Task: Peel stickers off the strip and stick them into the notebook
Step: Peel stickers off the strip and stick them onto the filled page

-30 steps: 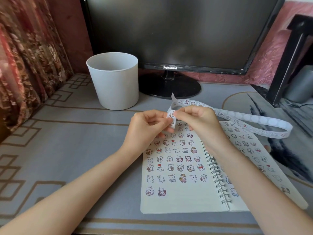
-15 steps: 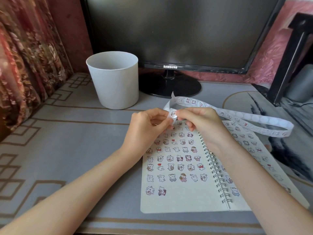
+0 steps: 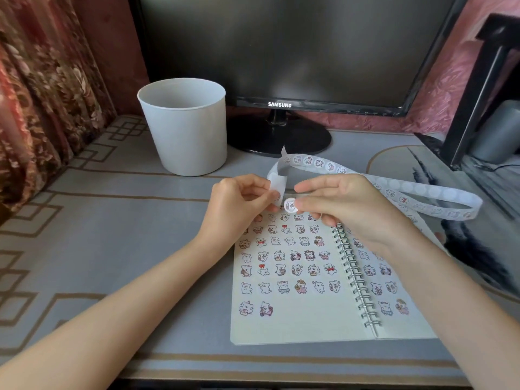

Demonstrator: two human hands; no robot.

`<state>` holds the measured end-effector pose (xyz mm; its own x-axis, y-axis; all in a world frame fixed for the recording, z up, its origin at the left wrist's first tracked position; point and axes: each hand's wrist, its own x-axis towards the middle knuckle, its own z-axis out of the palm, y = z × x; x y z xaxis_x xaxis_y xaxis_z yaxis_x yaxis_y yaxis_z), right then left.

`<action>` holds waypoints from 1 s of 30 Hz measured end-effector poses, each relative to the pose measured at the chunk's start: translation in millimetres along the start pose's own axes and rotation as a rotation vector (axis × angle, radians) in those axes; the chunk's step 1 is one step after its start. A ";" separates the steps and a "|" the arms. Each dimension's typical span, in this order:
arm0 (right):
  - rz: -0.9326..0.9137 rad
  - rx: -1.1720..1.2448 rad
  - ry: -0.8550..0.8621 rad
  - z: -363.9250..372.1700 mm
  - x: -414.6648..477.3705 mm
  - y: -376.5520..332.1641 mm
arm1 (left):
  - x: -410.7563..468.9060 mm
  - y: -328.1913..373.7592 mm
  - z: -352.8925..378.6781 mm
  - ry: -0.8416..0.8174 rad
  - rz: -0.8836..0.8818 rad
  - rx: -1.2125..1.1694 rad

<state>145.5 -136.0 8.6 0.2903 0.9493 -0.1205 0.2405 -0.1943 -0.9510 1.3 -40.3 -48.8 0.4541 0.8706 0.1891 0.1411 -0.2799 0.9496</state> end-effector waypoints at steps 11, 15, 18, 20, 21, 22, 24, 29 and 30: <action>0.134 -0.066 -0.183 15.6 -67.3 9.3 | -0.1 0.8 0.4 -0.039 -0.084 -0.025; 0.138 -0.072 -0.179 26.1 -73.7 18.5 | 0.3 0.6 -0.3 -0.049 -0.119 -0.054; 0.144 -0.078 -0.153 28.9 -73.5 24.4 | 0.7 -0.5 -1.1 -0.056 -0.137 -0.084; 0.139 -0.086 -0.149 30.6 -73.1 26.0 | 0.6 -0.9 -1.6 -0.059 -0.141 -0.096; 0.137 -0.091 -0.143 31.4 -73.2 26.3 | 0.6 -1.1 -1.8 -0.063 -0.141 -0.094; 0.137 -0.098 -0.135 31.9 -73.4 27.0 | 0.7 -1.2 -1.8 -0.067 -0.141 -0.090; 0.137 -0.122 -0.121 32.5 -74.1 28.0 | 0.7 -1.3 -1.6 -0.078 -0.144 -0.088; 0.127 -0.180 -0.091 34.5 -75.7 31.6 | -0.2 -0.7 -1.3 -0.097 -0.137 -0.095; 0.123 -0.179 -0.085 35.0 -75.9 32.0 | -0.3 -0.8 -1.2 -0.100 -0.134 -0.092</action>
<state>98.7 -205.6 -22.7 0.2502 0.9317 -0.2633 0.3708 -0.3434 -0.8629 0.1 -39.9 -49.3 0.5226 0.8517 0.0382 0.1271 -0.1222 0.9843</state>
